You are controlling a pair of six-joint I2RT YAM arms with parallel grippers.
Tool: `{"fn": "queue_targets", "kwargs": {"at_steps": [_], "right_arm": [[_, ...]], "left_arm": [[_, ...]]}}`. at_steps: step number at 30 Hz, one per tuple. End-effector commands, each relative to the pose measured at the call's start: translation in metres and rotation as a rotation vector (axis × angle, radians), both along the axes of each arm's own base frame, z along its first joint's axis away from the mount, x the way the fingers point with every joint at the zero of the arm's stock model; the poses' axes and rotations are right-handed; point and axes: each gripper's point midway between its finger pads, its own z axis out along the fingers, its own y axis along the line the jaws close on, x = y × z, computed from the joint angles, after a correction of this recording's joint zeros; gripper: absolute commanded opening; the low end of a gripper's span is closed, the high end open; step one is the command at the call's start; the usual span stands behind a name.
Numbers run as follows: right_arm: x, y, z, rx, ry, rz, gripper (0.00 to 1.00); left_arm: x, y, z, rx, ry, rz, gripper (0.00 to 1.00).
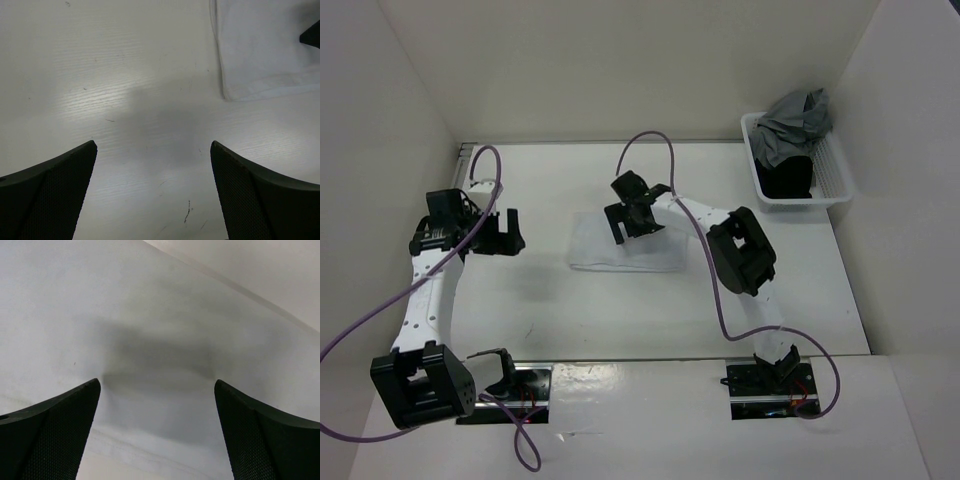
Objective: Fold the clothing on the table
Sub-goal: Fold the skirt
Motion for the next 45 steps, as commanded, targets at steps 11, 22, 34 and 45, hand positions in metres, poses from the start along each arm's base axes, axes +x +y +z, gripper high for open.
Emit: {"fn": "queue_targets", "kwargs": {"at_steps": [11,22,34,45], "right_arm": [[-0.002,-0.084,0.18,0.001,-0.344,0.116,1.0],[-0.041,-0.212,0.157,0.045,-0.25,0.04,1.0],[-0.049,-0.222,0.153,0.079,-0.219,0.024,1.0],[-0.046,-0.216,0.151,0.102,-0.205,0.041,1.0]], "left_arm": [[0.068,-0.091,-0.013,-0.27,0.009,-0.37,0.91],[0.1,-0.144,-0.087,-0.301,0.191,-0.488,0.64],[0.122,-0.148,-0.099,-0.277,0.202,-0.466,0.64],[0.121,-0.138,-0.129,-0.267,0.278,-0.41,0.62]]}}
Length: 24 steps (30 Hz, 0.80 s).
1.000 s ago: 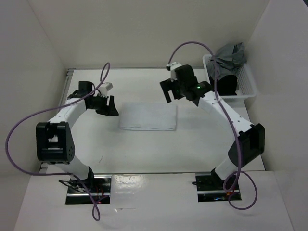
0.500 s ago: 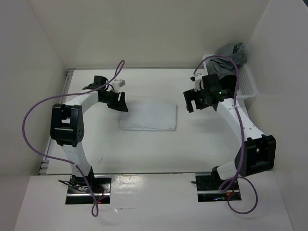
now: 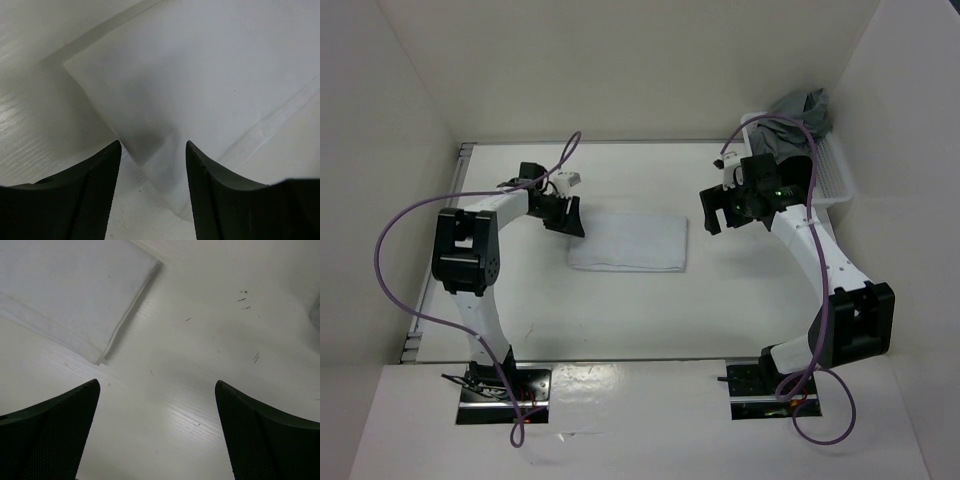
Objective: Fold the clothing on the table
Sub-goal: Fold the skirt
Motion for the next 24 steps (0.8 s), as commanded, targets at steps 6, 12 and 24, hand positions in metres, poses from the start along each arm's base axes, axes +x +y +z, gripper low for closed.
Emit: {"fn": "queue_targets", "kwargs": {"at_steps": [6,12,24], "right_arm": [[0.004,0.002,0.005,0.014,-0.009,0.012,1.0],[0.0,0.003,-0.001,0.018,0.01,0.018,1.0],[0.0,0.011,-0.014,0.041,0.055,0.054,1.0]], "left_arm": [[-0.001,0.007,-0.024,0.003,0.073,0.029,0.52],[-0.007,0.023,-0.042,-0.029,0.123,0.034,0.4],[-0.026,0.022,-0.048,-0.148,0.237,0.066,0.0]]}}
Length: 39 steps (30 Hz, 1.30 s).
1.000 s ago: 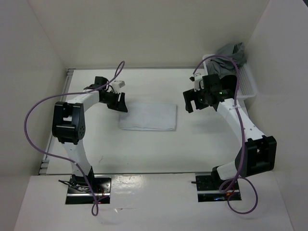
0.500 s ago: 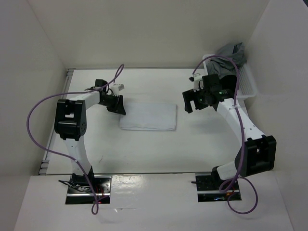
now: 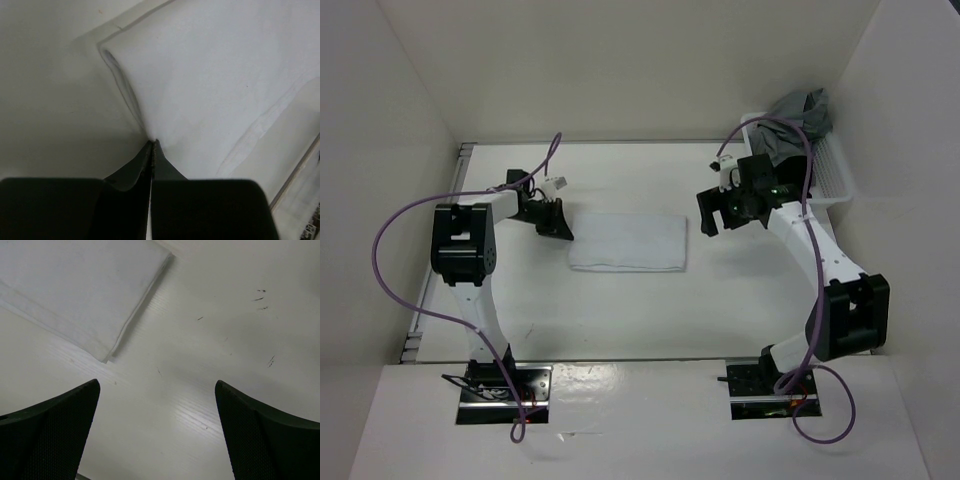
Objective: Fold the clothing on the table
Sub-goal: Fold the skirt
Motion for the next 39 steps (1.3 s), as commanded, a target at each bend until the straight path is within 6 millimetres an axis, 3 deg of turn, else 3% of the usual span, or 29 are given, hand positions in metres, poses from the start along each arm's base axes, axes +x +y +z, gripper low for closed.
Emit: {"fn": "queue_targets", "kwargs": {"at_steps": [1,9,15,18,21,22,26,33,39], "right_arm": [[0.0,0.007,-0.009,0.031,0.034,0.04,1.0],[-0.003,0.024,-0.025,0.114,0.126,0.11,1.0],[-0.017,0.03,-0.053,0.231,0.252,0.146,1.0],[-0.021,0.031,-0.065,0.257,0.298,0.146,0.93],[-0.022,0.032,-0.076,0.264,0.336,0.145,0.78],[-0.023,0.033,-0.078,0.267,0.342,0.155,0.68],[-0.022,0.027,-0.095,0.281,0.394,0.129,0.54],[-0.007,0.016,-0.115,0.345,0.449,0.119,0.56],[0.012,0.018,-0.119,0.415,0.465,0.14,0.56]], "left_arm": [[-0.024,-0.001,-0.026,-0.038,0.135,0.006,0.0],[-0.033,-0.005,-0.03,-0.104,0.181,0.023,0.0],[-0.034,-0.002,-0.032,-0.107,0.188,0.038,0.0],[-0.038,-0.004,-0.035,-0.118,0.203,0.043,0.0],[-0.036,0.0,-0.032,-0.118,0.194,0.051,0.0],[-0.039,-0.001,-0.033,-0.119,0.203,0.052,0.0],[-0.037,0.003,-0.03,-0.119,0.193,0.06,0.0],[-0.041,0.001,-0.028,-0.129,0.202,0.058,0.0],[-0.043,0.0,-0.027,-0.136,0.204,0.05,0.0]]}}
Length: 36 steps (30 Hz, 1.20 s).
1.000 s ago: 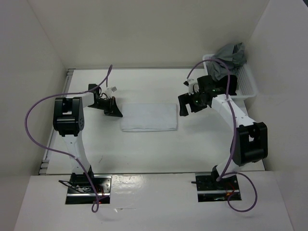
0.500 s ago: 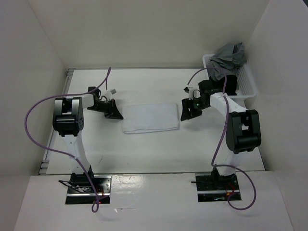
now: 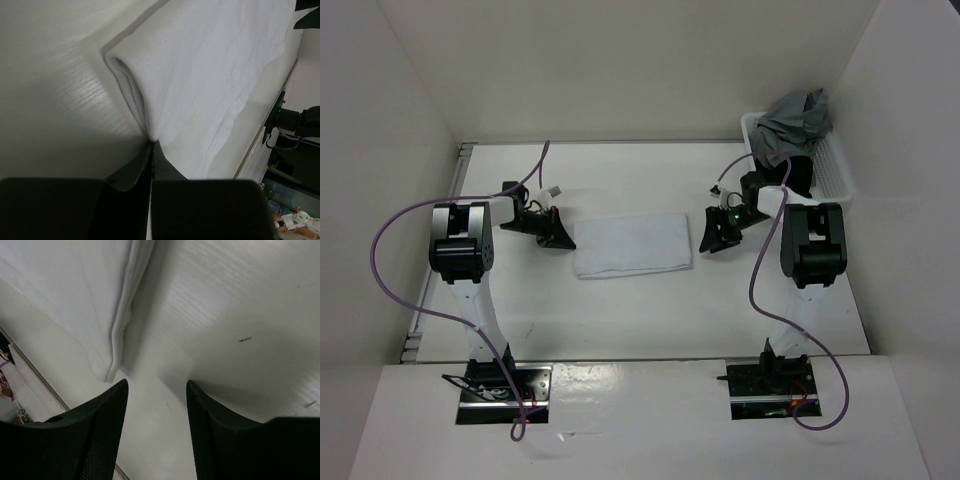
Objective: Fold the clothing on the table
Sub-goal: Fold the skirt
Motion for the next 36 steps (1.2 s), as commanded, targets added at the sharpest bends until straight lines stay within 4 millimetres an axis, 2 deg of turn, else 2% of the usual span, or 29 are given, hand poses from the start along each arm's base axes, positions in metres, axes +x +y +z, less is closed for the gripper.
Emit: {"fn": "queue_targets", "kwargs": {"at_steps": [1,8,16,20,24,36], "right_arm": [[0.022,0.008,0.014,0.074,-0.049,0.032,0.56],[0.037,0.014,0.014,0.123,-0.053,0.047,0.56],[0.037,0.019,-0.007,0.163,-0.001,0.056,0.54],[0.046,0.021,-0.008,0.174,-0.015,0.059,0.54],[0.044,0.022,-0.019,0.185,0.006,0.058,0.53],[0.05,0.024,-0.029,0.195,0.023,0.051,0.53]], "left_arm": [[-0.014,0.01,-0.023,0.074,0.045,-0.002,0.0],[-0.011,0.011,-0.021,0.076,0.029,-0.007,0.0],[-0.007,0.011,-0.02,0.077,0.02,-0.007,0.0],[-0.007,0.011,-0.02,0.077,0.02,-0.007,0.0],[-0.01,0.011,-0.023,0.076,0.038,-0.008,0.0],[-0.013,0.008,-0.023,0.078,0.033,-0.028,0.0]]}}
